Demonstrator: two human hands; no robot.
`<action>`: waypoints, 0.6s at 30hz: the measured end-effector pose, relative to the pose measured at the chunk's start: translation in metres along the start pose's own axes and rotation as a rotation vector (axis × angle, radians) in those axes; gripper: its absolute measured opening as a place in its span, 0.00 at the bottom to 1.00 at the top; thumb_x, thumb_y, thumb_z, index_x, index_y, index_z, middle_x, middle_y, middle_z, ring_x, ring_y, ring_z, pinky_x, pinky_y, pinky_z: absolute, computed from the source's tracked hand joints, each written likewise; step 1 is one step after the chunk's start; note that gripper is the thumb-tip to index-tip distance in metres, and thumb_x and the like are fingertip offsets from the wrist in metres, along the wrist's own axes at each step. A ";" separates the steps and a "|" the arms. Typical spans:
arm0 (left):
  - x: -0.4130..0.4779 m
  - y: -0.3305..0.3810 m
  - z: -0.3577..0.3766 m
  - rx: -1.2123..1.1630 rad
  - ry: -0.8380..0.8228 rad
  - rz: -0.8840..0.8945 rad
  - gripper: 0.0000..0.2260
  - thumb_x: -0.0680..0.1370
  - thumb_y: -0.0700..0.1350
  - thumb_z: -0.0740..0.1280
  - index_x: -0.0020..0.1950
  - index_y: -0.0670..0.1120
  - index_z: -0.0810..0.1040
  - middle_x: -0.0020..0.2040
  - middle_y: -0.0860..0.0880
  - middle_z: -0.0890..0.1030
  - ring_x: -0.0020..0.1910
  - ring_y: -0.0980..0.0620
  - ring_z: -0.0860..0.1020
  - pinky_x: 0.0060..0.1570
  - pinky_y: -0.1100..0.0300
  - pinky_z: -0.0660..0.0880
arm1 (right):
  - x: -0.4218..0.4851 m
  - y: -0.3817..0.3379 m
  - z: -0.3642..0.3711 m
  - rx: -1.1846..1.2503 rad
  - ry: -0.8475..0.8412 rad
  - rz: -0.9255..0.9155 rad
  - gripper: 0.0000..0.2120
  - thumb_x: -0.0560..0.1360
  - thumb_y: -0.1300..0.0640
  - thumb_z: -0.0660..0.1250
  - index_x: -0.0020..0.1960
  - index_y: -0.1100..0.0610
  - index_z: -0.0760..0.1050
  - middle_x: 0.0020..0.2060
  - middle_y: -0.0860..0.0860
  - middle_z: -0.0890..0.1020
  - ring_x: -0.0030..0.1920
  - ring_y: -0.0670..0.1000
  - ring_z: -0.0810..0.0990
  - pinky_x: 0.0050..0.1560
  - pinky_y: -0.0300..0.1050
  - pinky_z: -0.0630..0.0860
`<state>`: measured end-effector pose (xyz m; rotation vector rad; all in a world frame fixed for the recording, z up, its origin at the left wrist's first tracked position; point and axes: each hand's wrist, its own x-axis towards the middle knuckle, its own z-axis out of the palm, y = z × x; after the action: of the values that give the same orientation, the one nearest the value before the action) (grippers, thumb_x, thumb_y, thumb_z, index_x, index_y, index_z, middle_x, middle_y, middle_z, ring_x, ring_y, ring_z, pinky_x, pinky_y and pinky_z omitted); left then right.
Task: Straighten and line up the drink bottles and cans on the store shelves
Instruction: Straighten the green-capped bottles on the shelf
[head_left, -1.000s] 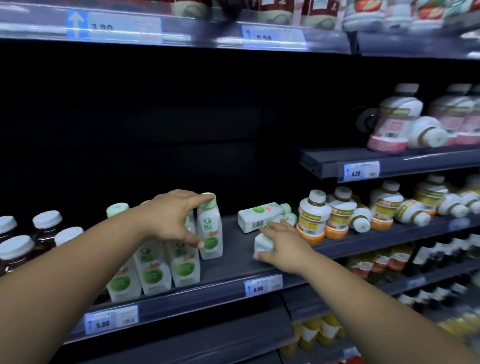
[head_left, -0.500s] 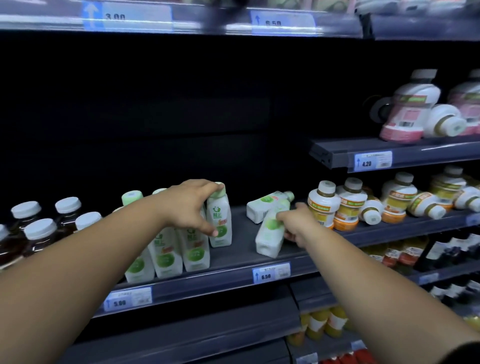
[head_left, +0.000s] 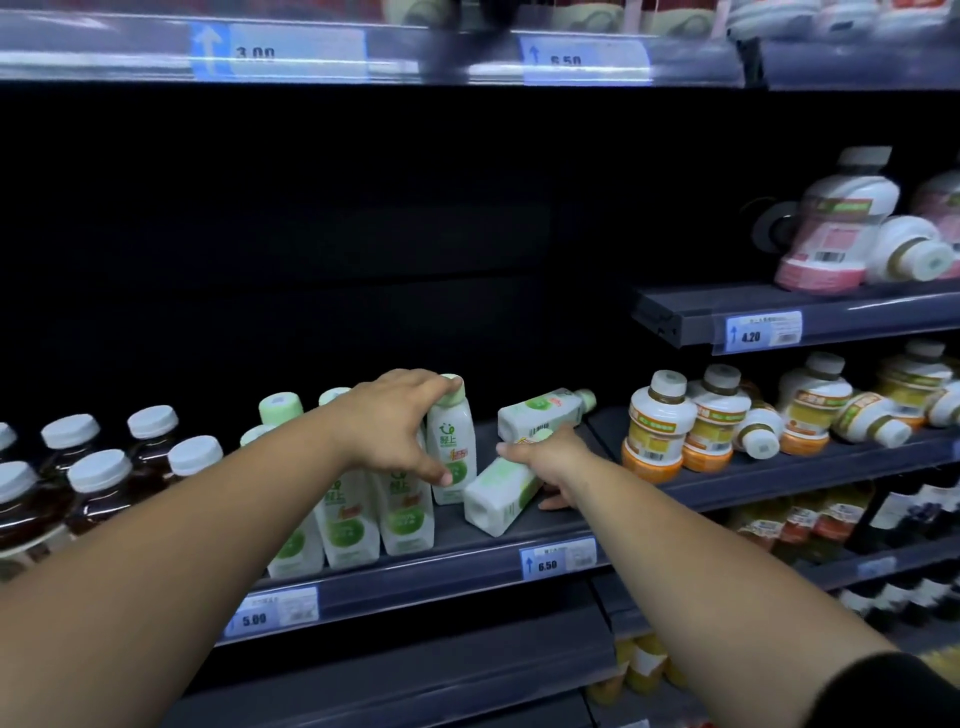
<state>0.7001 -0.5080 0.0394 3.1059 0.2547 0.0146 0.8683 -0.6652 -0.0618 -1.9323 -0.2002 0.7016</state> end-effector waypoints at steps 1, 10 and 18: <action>0.000 0.000 0.000 0.001 0.001 0.001 0.53 0.63 0.69 0.73 0.80 0.54 0.51 0.78 0.53 0.58 0.76 0.50 0.57 0.71 0.48 0.62 | 0.002 0.000 0.002 0.007 0.005 0.000 0.35 0.65 0.46 0.81 0.64 0.54 0.67 0.54 0.52 0.81 0.51 0.54 0.81 0.35 0.48 0.78; 0.001 -0.003 0.002 0.010 0.017 0.025 0.53 0.62 0.68 0.74 0.80 0.54 0.51 0.78 0.53 0.59 0.75 0.49 0.58 0.71 0.47 0.63 | -0.006 -0.012 -0.017 0.118 -0.146 -0.301 0.46 0.65 0.67 0.77 0.75 0.47 0.58 0.60 0.51 0.76 0.53 0.53 0.81 0.45 0.46 0.80; 0.003 -0.003 0.001 0.006 0.012 0.028 0.54 0.62 0.66 0.76 0.80 0.53 0.51 0.78 0.52 0.59 0.75 0.48 0.58 0.70 0.48 0.63 | -0.041 -0.035 -0.036 -0.423 -0.420 -0.629 0.44 0.66 0.75 0.70 0.71 0.44 0.56 0.64 0.47 0.75 0.58 0.51 0.79 0.56 0.52 0.80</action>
<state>0.7029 -0.5045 0.0386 3.1159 0.2115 0.0330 0.8607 -0.6945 -0.0051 -1.9208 -1.2411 0.6538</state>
